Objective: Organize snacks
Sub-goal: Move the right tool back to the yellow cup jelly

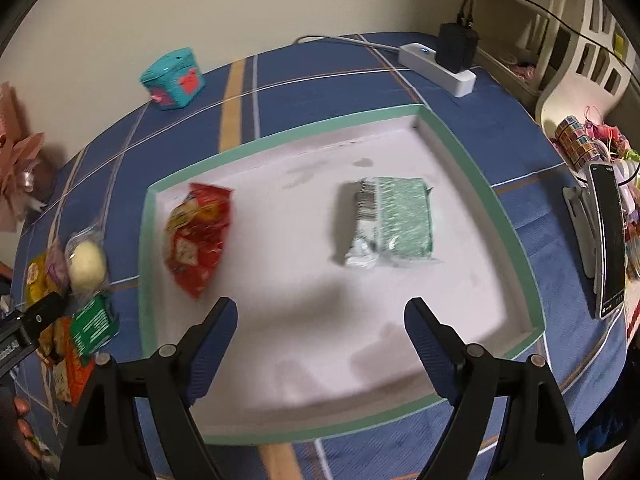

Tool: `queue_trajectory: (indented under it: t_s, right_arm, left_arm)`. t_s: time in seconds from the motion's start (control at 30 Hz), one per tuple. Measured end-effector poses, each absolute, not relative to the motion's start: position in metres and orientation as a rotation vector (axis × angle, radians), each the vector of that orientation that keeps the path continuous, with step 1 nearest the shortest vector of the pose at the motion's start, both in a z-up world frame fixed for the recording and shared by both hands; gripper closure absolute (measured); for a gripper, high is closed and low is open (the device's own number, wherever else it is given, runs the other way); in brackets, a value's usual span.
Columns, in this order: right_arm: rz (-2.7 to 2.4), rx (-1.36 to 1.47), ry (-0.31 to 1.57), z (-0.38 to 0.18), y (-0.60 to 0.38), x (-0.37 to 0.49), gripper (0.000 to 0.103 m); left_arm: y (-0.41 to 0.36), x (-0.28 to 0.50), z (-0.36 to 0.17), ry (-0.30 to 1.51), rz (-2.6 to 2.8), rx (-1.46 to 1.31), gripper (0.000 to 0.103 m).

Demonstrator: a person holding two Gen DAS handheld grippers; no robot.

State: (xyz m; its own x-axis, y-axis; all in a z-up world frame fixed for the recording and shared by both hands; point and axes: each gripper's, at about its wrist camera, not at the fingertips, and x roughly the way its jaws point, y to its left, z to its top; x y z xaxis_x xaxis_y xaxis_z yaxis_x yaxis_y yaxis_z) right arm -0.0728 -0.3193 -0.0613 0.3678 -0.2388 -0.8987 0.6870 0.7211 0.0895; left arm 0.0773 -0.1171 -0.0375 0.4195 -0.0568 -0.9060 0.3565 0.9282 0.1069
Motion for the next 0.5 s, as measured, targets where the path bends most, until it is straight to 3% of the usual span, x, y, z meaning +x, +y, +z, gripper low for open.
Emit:
queue_trajectory:
  t_s: [0.5]
  right_arm:
    - [-0.49,0.363,1.126,-0.058,-0.224,-0.047,0.017]
  left_arm:
    - [-0.022,0.081,-0.037,1.163,-0.136,0.226,0.0]
